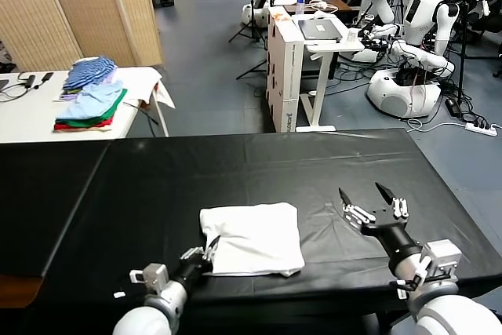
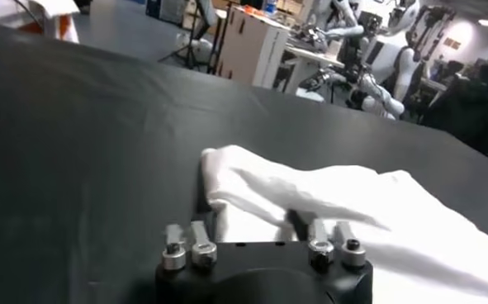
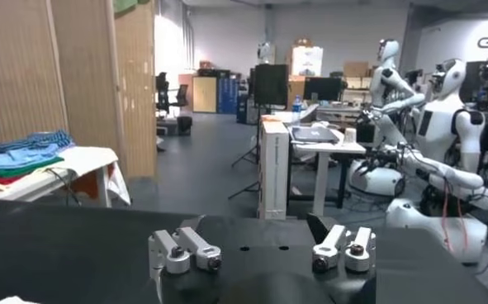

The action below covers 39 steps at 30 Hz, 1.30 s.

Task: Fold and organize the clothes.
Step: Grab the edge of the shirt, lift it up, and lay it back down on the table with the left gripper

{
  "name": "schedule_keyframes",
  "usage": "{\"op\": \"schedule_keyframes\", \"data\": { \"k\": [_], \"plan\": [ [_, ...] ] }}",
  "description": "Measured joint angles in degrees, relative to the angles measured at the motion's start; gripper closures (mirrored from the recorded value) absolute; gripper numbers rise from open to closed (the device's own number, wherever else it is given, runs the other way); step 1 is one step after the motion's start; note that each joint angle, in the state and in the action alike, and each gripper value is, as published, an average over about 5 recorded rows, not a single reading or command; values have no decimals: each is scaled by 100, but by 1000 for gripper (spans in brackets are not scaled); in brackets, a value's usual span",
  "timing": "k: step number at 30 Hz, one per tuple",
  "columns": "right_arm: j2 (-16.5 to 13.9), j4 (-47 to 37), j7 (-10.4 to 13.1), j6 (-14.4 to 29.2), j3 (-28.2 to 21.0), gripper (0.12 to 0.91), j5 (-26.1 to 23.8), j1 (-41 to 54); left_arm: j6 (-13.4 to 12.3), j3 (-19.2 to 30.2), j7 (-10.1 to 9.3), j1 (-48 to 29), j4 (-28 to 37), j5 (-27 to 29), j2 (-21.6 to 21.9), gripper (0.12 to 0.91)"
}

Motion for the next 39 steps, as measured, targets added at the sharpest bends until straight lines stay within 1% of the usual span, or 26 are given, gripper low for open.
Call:
{"op": "schedule_keyframes", "data": {
  "k": [2,6,9,12,15,17,19,23,26,29,31,33,36,39],
  "plan": [
    [15,5,3,1,3,118,-1,-21,-24,-10,-27,-14,-41,43,-1,845],
    [54,11,7,7,5,118,-4,-64,-68,-118,-129,-99,-171,210,37,843],
    [77,11,14,11,10,118,-6,-82,-73,-280,-155,-174,-329,351,135,844],
    [94,11,22,13,18,118,-7,-82,-25,-542,-128,-206,-511,606,280,844],
    [116,9,30,15,20,118,-7,-77,84,-904,3,-179,-693,1026,473,844],
    [133,3,38,17,13,118,-7,-74,164,-1193,105,-158,-812,1365,614,844],
    [153,-4,46,19,0,118,-7,-75,158,-1520,210,-164,-930,1832,765,844],
    [183,-23,56,28,-18,118,-9,-91,-68,-2146,473,-228,-1125,3121,1091,844],
    [210,-33,67,35,-22,118,-16,-114,-100,-2345,708,-238,-1225,4105,1274,844],
    [240,-31,78,39,-24,118,-26,-139,-72,-2216,878,-213,-1241,4862,1327,844],
    [251,-28,84,42,-12,118,-30,-157,-60,-1969,936,-177,-1199,5211,1308,844],
    [255,-27,90,47,14,118,-31,-174,-63,-1622,941,-135,-1108,5446,1270,844],
    [256,-26,95,53,63,118,-31,-197,-29,-979,857,-91,-883,5544,1192,844],
    [254,-24,97,54,97,118,-29,-202,117,-333,745,-110,-612,5327,1092,844]
  ]
}}
